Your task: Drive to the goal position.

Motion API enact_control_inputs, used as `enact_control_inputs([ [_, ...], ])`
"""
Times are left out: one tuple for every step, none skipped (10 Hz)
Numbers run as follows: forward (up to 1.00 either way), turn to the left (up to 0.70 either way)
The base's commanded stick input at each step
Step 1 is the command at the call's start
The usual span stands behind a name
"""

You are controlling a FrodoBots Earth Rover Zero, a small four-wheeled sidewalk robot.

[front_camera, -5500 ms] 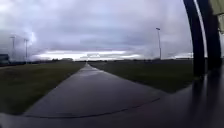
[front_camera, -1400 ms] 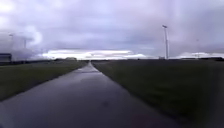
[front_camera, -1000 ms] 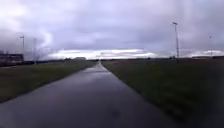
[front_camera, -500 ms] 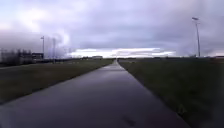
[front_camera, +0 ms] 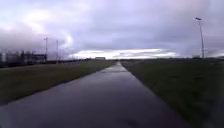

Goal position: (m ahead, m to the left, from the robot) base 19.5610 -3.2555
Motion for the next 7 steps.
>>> enact_control_inputs([
  [0.70, 0.00],
  [0.70, 0.00],
  [0.70, 0.00],
  [0.70, 0.00],
  [0.70, 0.00],
  [0.70, 0.00],
  [0.70, 0.00],
])
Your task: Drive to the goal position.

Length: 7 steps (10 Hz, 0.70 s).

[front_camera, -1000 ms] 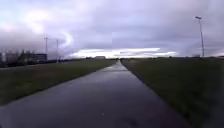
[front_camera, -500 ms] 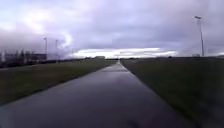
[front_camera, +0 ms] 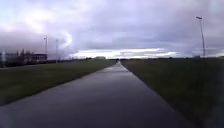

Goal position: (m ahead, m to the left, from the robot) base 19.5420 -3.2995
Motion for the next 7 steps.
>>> enact_control_inputs([
  [0.70, 0.00],
  [0.70, 0.00],
  [0.70, 0.00],
  [0.70, 0.00],
  [0.70, 0.00],
  [0.70, 0.00],
  [0.70, 0.00],
])
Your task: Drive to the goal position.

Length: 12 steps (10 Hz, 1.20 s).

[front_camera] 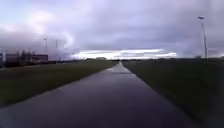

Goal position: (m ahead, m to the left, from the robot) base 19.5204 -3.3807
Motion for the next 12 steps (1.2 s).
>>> enact_control_inputs([
  [0.70, 0.00],
  [0.70, 0.00],
  [0.70, 0.00],
  [0.70, 0.00],
  [0.70, 0.00],
  [0.70, 0.00],
  [0.70, 0.00],
  [0.70, 0.00],
  [0.70, 0.00],
  [0.70, 0.00],
  [0.70, 0.00],
  [0.70, 0.00],
])
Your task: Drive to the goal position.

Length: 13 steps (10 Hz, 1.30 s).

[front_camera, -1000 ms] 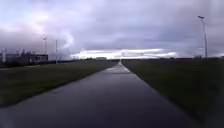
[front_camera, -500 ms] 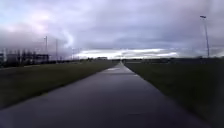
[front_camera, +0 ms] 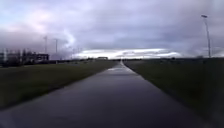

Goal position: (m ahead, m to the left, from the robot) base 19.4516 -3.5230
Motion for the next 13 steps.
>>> enact_control_inputs([
  [0.70, 0.00],
  [0.70, 0.00],
  [0.70, 0.00],
  [0.70, 0.00],
  [0.70, 0.00],
  [0.70, 0.00],
  [0.70, 0.00],
  [0.70, 0.00],
  [0.70, 0.00],
  [0.70, 0.00],
  [0.70, 0.00],
  [0.70, 0.00],
  [0.70, 0.00],
])
